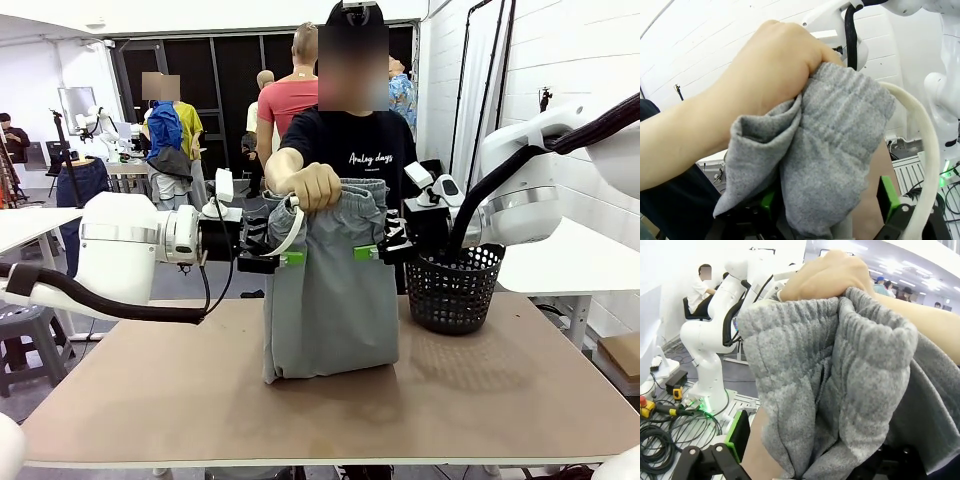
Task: Fold the training pants.
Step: Release the ends of the Training pants and then grab the overlapped ends.
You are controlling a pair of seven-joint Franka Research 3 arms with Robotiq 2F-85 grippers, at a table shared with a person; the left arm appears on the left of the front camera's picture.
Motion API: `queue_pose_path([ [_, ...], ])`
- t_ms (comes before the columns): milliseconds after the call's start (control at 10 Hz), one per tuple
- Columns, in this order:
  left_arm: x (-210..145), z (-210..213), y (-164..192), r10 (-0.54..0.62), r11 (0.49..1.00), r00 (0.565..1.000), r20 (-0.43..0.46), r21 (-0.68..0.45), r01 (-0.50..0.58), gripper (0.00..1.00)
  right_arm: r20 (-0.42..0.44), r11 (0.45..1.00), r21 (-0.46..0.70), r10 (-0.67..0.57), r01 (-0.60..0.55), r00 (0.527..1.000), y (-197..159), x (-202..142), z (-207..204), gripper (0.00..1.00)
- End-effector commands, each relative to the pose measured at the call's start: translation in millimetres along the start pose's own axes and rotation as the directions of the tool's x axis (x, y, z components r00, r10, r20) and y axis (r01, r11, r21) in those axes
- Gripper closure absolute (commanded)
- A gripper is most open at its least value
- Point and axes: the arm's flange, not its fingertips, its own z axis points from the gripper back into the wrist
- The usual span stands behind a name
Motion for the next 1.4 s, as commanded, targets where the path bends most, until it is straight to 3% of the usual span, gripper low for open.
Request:
queue_pose_path([
  [0,-1,3,-6,0.027,0.999,1.0,-0.002,0.017,-0.027,0.0,0.023,1.0,-0.003,-0.028,0.028,0.999,-7,4,1,0.0],
  [600,0,17,-10,0.04,0.994,0.999,-0.034,0.099,-0.037,0.0,-0.063,1.0,-0.021,-0.013,0.012,0.998,-1,2,16,0.0],
  [1300,-1,28,-13,0.054,0.984,0.997,-0.059,0.173,-0.043,0.0,-0.083,0.994,-0.103,-0.051,0.042,0.995,5,1,39,0.0],
])
